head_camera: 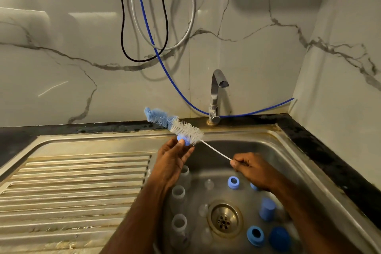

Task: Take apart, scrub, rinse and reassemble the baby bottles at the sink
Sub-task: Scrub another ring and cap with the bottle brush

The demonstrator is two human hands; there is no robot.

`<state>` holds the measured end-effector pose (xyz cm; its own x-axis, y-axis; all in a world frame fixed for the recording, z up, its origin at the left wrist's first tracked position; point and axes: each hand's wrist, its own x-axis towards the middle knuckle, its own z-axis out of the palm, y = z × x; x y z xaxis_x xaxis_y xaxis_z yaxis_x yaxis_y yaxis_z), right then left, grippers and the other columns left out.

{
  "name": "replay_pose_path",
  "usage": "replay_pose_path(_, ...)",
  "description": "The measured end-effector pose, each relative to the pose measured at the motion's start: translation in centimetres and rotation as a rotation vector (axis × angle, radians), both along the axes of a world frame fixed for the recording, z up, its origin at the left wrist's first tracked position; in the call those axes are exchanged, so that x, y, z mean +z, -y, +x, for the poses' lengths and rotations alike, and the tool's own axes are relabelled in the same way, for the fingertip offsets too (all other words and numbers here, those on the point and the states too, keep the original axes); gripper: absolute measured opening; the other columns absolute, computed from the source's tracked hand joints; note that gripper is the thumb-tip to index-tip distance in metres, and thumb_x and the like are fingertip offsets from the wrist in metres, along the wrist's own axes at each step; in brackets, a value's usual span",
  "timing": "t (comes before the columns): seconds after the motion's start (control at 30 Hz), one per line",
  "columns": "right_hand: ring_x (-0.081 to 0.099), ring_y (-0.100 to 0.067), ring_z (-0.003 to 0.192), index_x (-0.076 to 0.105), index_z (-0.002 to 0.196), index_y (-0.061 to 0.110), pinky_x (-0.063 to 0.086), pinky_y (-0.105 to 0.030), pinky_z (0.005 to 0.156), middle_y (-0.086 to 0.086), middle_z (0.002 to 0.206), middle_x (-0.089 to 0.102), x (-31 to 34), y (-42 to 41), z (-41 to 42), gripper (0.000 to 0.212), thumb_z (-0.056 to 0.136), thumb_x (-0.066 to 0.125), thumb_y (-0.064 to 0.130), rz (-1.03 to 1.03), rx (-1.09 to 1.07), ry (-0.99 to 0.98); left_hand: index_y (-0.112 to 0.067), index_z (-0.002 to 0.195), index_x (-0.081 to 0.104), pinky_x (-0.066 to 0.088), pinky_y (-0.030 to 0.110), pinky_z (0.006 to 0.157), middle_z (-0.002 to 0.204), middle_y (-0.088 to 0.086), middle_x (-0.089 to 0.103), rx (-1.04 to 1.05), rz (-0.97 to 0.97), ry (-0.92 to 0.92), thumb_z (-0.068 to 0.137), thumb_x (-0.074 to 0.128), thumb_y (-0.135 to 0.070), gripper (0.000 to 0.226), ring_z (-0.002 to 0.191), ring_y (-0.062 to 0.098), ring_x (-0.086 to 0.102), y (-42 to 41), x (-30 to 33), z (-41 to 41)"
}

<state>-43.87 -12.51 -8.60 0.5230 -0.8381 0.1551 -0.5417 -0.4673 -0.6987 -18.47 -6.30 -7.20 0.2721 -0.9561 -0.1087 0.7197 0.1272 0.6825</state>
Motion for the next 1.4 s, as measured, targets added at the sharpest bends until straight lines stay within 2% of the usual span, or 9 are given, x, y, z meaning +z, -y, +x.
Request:
replay_pose_path(0.13,0.047,-0.003,0.055,0.056,0.072,0.016,0.039,-0.019,0.056,0.001,0.061,0.053,0.0,-0.5,1.0,0.032,0.102,0.054,0.027,-0.115,-0.046,-0.005,0.003,0.128,0.058,0.058,0.039,0.094,0.125,0.025,0.067,-0.064,0.009,0.132,0.098,0.053,-0.002,0.031,0.108,0.032,0.071,-0.2,0.1,-0.9)
replay_pose_path(0.3,0.045,-0.001,0.054,0.055,0.066,0.023,0.038,-0.02,0.058,0.012,0.055,0.051,0.4,0.0,-0.2,0.036,0.102,0.055,0.025,0.003,-0.022,-0.017,0.003,0.133,0.054,0.056,0.047,0.096,0.129,0.026,0.065,0.025,-0.024,-0.121,0.097,0.054,-0.006,0.037,0.118,0.037,0.066,0.1,0.0,0.3)
replay_pose_path(0.5,0.048,-0.003,0.054,0.059,0.075,0.015,0.041,-0.02,0.055,-0.002,0.061,0.055,-0.2,-0.6,1.3,0.03,0.102,0.053,0.027,-0.093,-0.036,0.011,0.001,0.123,0.061,0.055,0.044,0.097,0.124,0.024,0.068,-0.029,0.003,0.089,0.083,0.062,-0.006,0.04,0.116,0.036,0.066,-0.2,0.4,-1.4)
replay_pose_path(0.6,0.045,-0.001,0.054,0.058,0.071,0.016,0.04,-0.023,0.056,0.006,0.058,0.05,0.0,0.0,0.5,0.032,0.101,0.055,0.025,-0.057,-0.035,0.029,0.001,0.118,0.062,0.056,0.045,0.095,0.122,0.025,0.068,0.025,-0.033,-0.07,0.093,0.055,-0.001,0.026,0.114,0.037,0.067,0.0,0.4,-0.7)
replay_pose_path(0.7,0.045,-0.001,0.054,0.056,0.063,0.029,0.038,-0.022,0.058,0.013,0.055,0.05,0.1,0.1,-0.2,0.038,0.101,0.056,0.023,-0.021,-0.01,0.009,0.005,0.131,0.056,0.058,0.044,0.094,0.128,0.025,0.066,0.091,-0.045,-0.152,0.097,0.055,-0.002,0.034,0.117,0.036,0.067,0.5,0.1,0.6)
replay_pose_path(0.87,0.049,-0.007,0.056,0.057,0.072,0.018,0.043,-0.029,0.059,-0.002,0.062,0.055,-0.5,-0.6,2.2,0.032,0.102,0.052,0.029,-0.142,-0.029,-0.011,0.004,0.131,0.056,0.055,0.043,0.097,0.126,0.023,0.067,-0.003,0.003,0.094,0.084,0.062,-0.007,0.048,0.119,0.035,0.066,-0.3,0.5,-0.8)
replay_pose_path(1.07,0.048,-0.003,0.058,0.055,0.069,0.025,0.039,-0.017,0.059,0.004,0.061,0.052,0.2,-0.3,0.4,0.032,0.101,0.055,0.025,-0.108,-0.001,-0.029,-0.001,0.127,0.06,0.063,0.038,0.083,0.121,0.022,0.07,0.093,-0.026,-0.115,0.095,0.06,-0.014,0.034,0.108,0.031,0.072,0.3,0.4,-0.1)
replay_pose_path(1.3,0.054,-0.013,0.057,0.053,0.074,0.022,0.048,-0.036,0.06,0.0,0.061,0.055,-0.6,-0.3,1.5,0.032,0.101,0.047,0.04,-0.222,-0.063,-0.071,-0.002,0.125,0.062,0.055,0.044,0.098,0.119,0.02,0.071,0.093,0.026,0.091,0.077,0.072,-0.013,0.051,0.11,0.032,0.071,0.0,0.1,-1.2)
replay_pose_path(1.4,0.052,-0.007,0.059,0.056,0.073,0.025,0.042,-0.022,0.059,0.003,0.062,0.054,0.2,-0.2,0.3,0.03,0.101,0.052,0.032,-0.192,-0.024,-0.121,-0.002,0.128,0.061,0.059,0.046,0.093,0.122,0.02,0.07,0.114,0.019,0.039,0.079,0.073,-0.014,0.053,0.111,0.032,0.07,0.1,-0.1,0.2)
